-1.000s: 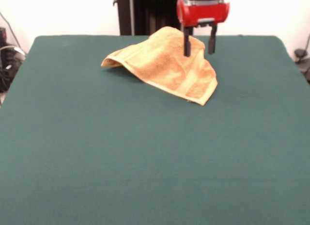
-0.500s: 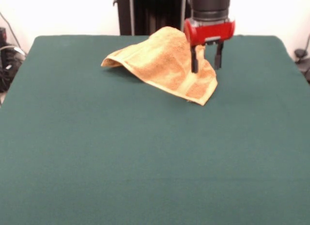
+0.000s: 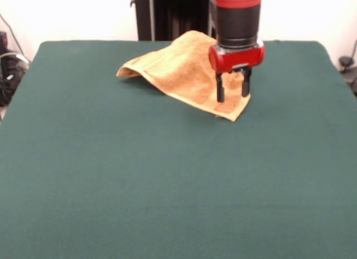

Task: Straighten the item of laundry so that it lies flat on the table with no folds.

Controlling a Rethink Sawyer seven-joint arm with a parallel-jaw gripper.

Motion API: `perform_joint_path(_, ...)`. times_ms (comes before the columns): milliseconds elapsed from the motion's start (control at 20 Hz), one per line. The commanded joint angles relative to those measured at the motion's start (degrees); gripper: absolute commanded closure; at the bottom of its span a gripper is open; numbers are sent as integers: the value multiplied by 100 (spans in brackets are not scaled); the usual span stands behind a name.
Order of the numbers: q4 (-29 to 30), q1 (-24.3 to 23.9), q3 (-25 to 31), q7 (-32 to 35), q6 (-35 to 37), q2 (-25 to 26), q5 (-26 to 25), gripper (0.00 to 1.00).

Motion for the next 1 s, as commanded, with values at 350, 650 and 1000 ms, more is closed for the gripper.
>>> perform_joint_path(350, -542, -198, 498, -191, 421, 490, -598, 0)
perform_joint_path(650, -997, -279, 381, -373, 344, 998, -979, 0)
perform_joint_path(1000, -1130, -668, 775, -534, 363, 1406, -1168, 0)
